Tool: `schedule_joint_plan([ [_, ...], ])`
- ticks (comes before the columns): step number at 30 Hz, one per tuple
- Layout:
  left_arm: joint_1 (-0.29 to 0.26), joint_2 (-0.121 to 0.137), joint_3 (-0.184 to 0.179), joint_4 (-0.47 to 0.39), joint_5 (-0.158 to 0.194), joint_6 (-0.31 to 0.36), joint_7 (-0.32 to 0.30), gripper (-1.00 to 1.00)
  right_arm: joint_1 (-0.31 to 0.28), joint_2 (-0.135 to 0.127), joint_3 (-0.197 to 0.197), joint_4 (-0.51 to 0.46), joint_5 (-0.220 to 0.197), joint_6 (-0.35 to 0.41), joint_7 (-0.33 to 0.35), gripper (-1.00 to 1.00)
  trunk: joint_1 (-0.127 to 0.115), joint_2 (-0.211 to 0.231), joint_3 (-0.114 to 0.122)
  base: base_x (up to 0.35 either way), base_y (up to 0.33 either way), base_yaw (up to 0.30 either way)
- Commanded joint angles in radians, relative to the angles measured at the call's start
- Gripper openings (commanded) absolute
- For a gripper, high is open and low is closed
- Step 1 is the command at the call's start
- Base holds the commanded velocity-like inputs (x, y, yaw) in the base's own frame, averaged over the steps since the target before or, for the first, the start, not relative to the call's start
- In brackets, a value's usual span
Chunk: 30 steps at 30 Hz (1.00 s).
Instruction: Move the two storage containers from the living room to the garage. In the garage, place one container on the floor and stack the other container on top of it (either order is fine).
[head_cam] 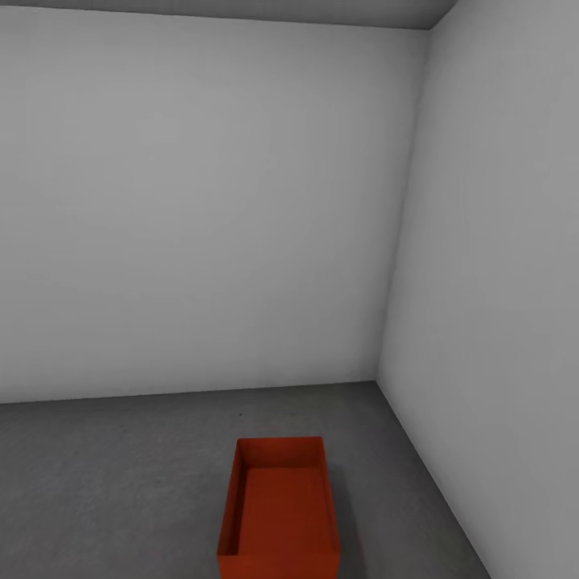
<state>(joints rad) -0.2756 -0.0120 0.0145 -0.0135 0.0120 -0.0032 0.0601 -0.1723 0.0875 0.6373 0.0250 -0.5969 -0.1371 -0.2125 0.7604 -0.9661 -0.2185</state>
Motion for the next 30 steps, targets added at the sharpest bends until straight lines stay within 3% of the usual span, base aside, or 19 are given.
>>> schedule_joint_plan([
  [1, -0.001, 0.0, 0.001, 0.0, 0.002, 0.0, 0.003, 1.0, -0.001, 0.001, 0.009, 0.003, -0.007, -0.004, -0.001, 1.0, 0.0, -0.001, -0.001, 0.0, 0.0, 0.0],
  [30, -0.001, 0.0, 0.001, 0.0, 0.002, -0.001, 0.003, 1.0, -0.001, -0.005, 0.01, 0.003, -0.009, -0.004, -0.001, 1.0, 0.0, -0.001, -0.001, 0.0, 0.0, 0.0],
])
